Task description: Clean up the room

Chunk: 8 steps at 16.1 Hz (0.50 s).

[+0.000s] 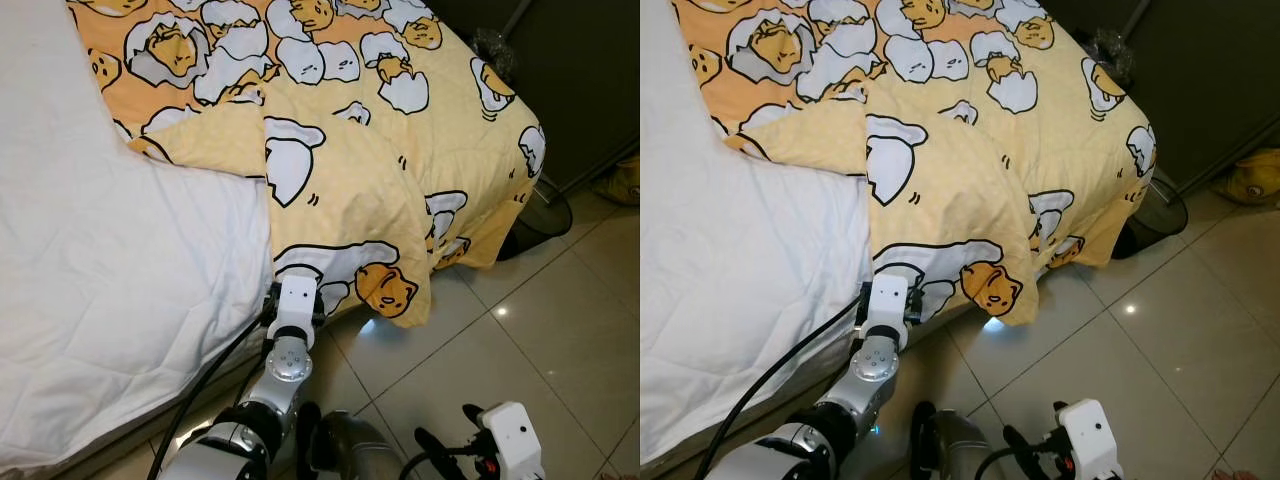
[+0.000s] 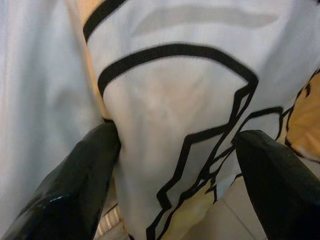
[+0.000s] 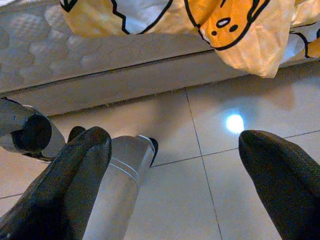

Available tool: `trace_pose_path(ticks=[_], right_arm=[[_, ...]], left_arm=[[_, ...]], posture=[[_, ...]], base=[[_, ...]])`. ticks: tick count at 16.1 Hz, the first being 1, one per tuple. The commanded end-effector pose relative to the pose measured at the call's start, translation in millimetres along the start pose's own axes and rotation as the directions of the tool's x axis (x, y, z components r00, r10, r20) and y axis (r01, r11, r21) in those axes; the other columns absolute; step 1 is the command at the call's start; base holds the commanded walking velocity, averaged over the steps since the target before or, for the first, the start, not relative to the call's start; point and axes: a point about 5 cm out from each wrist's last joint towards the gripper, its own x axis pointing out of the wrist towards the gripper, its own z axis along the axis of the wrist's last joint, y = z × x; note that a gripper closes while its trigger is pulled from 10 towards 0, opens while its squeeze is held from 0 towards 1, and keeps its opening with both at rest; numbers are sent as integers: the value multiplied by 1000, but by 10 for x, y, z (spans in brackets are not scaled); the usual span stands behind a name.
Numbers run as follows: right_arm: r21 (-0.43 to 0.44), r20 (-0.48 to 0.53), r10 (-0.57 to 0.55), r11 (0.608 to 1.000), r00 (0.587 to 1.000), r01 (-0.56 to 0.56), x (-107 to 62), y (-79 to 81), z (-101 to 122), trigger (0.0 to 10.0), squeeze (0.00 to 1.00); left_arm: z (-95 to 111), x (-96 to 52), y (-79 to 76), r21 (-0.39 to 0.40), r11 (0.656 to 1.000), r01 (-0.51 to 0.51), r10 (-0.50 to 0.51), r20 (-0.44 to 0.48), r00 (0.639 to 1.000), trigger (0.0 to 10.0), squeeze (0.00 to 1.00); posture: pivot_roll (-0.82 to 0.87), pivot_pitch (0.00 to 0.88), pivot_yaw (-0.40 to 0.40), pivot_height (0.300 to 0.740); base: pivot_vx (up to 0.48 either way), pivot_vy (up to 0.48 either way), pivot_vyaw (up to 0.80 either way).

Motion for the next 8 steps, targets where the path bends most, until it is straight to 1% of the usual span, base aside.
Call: trace_pose_path(ticks=[1,2,3,4,5,6,7,8], right_arm=[[-10,-35,-10,1000,999,10,-98,-30,-45,10000,0],[-15,-46,-13,1000,999,12,-158,-31,-60,10000,0],[-17,-49,-15,1000,999,14,-181,-30,-65,10000,0],[-17,-60,-24,1000,998,23,-244,-32,-79,10000,0],[-17,-62,-27,1000,998,26,-274,-24,-82,10000,0],[-17,-63,-28,999,998,27,-288,-18,-79,10000,0],[-18,-63,-29,999,998,28,-322,-6,-74,10000,0],[-19,-66,-31,999,997,30,-342,0,-73,10000,0]], left_arm=[[188,8,-306,-27,995,94,-94,0,996,10000,0],[199,28,-319,-49,993,104,-106,-35,994,10000,0],[199,33,-319,-55,993,103,-105,-46,993,10000,0],[200,36,-360,-91,986,137,-144,-78,986,9804,0],[198,39,-372,-112,981,157,-168,-95,981,8588,0],[201,47,-361,-120,980,157,-169,-99,981,4706,0],[197,63,-330,-152,977,149,-167,-113,979,0,0],[195,93,-260,-174,976,128,-151,-128,980,0,0]], posture=[[-221,261,-209,732],[-243,267,-212,732],[-252,268,-214,732],[-268,274,-215,732],[-281,276,-216,732],[-286,279,-217,732],[-297,285,-214,732],[-299,288,-214,732]], base=[[0,0,0],[0,0,0],[0,0,0],[0,0,0],[0,0,0],[0,0,0],[0,0,0],[0,0,0]])
